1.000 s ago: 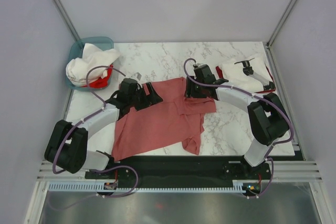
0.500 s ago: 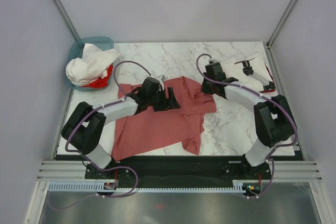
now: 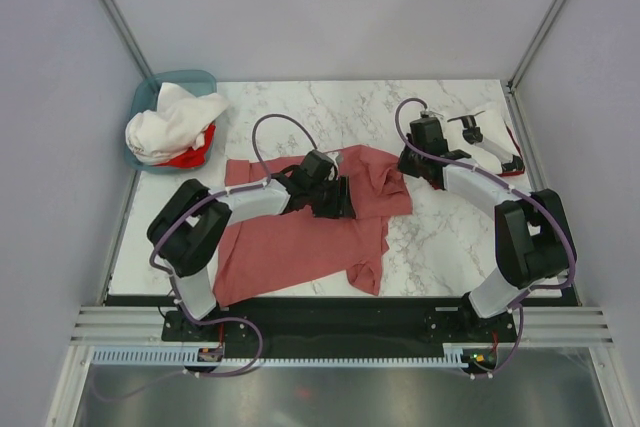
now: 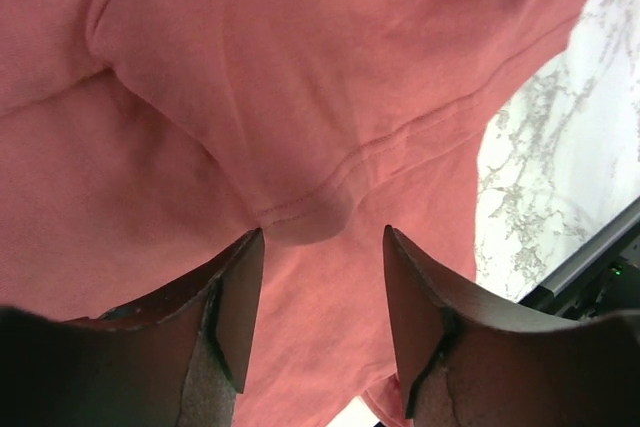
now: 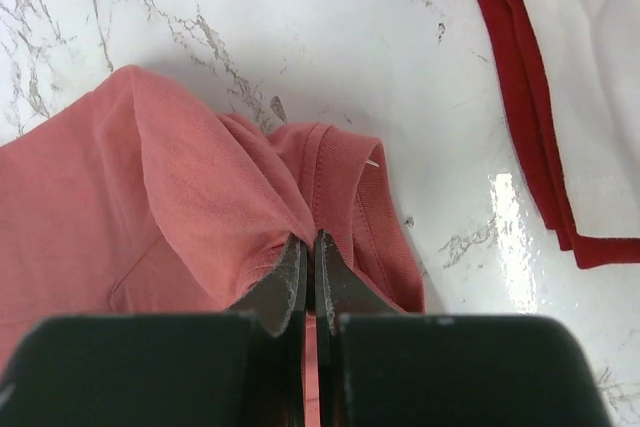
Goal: Fold and stack the t-shirts
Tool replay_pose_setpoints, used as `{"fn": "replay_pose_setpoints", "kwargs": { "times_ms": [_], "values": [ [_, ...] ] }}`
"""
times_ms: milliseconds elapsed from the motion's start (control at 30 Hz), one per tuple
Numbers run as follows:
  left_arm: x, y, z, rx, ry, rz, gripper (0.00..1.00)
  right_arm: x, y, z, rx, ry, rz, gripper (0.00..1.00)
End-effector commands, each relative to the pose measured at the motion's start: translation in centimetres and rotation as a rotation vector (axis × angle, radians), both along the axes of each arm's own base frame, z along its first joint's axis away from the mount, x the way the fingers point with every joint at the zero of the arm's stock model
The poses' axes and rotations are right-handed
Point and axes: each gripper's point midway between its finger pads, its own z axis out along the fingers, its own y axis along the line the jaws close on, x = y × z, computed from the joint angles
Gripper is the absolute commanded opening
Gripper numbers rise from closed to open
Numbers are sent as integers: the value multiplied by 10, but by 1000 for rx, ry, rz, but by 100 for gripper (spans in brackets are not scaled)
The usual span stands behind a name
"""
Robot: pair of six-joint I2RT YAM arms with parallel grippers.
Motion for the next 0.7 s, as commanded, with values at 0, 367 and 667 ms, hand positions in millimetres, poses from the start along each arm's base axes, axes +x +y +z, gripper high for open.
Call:
{"fn": "replay_pose_setpoints", "kwargs": {
  "times_ms": [0, 367, 667],
  "values": [
    [5, 0, -3, 40, -14, -8, 58, 5, -1, 7, 32, -33, -22, 0],
    [21, 6, 3, 81, -73, 34, 2, 4, -17, 9, 28, -56, -88, 0],
    [24, 34, 50, -11, -145, 89, 2, 6, -46, 4, -23, -62, -220, 0]
  ]
}}
